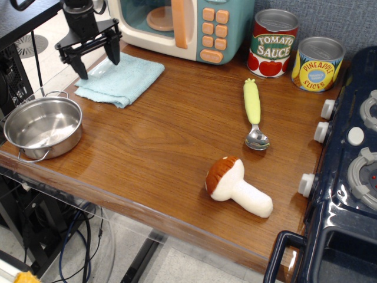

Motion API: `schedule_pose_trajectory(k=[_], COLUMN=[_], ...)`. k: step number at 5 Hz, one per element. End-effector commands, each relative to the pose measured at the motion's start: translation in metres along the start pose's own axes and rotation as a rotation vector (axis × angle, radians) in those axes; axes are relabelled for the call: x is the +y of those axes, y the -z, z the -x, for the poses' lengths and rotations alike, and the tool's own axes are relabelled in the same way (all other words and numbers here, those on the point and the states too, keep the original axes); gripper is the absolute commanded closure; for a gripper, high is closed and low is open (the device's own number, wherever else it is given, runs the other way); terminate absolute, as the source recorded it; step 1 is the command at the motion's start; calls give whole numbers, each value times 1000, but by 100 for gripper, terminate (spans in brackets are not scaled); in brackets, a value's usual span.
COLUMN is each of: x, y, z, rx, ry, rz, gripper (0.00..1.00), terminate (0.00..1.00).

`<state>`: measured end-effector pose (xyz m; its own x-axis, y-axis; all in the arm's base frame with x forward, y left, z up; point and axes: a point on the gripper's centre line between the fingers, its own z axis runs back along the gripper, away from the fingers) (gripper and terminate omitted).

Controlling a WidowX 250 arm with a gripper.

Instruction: Place the blue cloth near the corner of the table.

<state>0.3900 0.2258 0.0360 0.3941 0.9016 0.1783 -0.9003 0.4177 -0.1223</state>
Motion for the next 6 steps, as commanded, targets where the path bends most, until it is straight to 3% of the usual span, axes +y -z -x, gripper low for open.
schedule_pose_trajectory(k=[1,4,6], x=[-19,-31,-54], y=[-5,1,-5], z=[17,51,93], rx=[6,28,50], ry=[44,102,186], rz=[29,33,60], gripper=[0,0,0], terminate=[0,0,0])
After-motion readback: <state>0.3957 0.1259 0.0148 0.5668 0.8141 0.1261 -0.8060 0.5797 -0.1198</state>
